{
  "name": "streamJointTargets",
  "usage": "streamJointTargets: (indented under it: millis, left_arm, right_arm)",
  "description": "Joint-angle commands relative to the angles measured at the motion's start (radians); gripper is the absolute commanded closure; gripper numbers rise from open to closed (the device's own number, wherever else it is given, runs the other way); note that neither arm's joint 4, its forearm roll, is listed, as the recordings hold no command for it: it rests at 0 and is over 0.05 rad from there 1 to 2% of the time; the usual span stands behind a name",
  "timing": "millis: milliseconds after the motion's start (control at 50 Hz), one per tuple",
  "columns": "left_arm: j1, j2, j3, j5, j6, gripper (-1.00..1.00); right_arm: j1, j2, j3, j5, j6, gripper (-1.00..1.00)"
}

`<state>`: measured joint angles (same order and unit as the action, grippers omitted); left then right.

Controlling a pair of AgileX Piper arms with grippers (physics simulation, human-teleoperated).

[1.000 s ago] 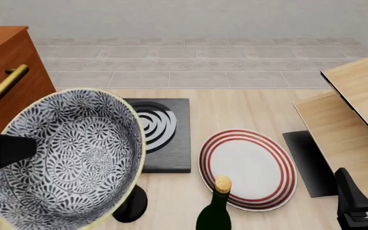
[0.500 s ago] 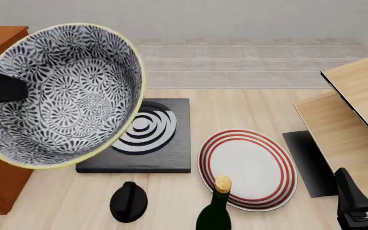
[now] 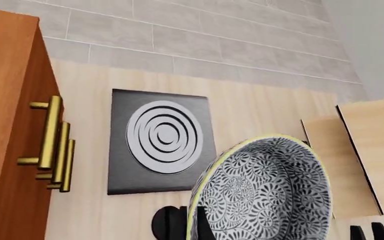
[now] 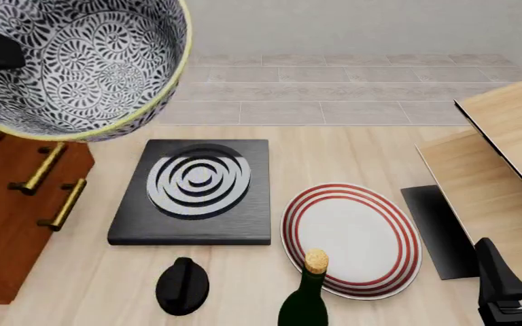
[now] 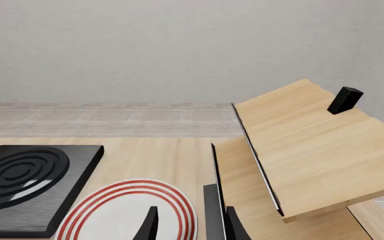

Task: Put the bowl on the top of the cabinet.

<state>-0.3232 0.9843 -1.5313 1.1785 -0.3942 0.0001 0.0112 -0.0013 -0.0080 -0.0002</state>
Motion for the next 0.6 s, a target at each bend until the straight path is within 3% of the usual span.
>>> streamJointTargets:
  millis: [20,600]
  left_arm:
    - [0.064,0.046,-0.051,-0.023,0.004,1.0]
    - [0.208,0.119,-0.048,-0.101,-0.07,1.0]
  right_arm:
    - [0.0,-0.003,-0.001,0.004,0.0,-1.0]
    - [0.0,-0.003,-0.001,0.004,0.0,-1.0]
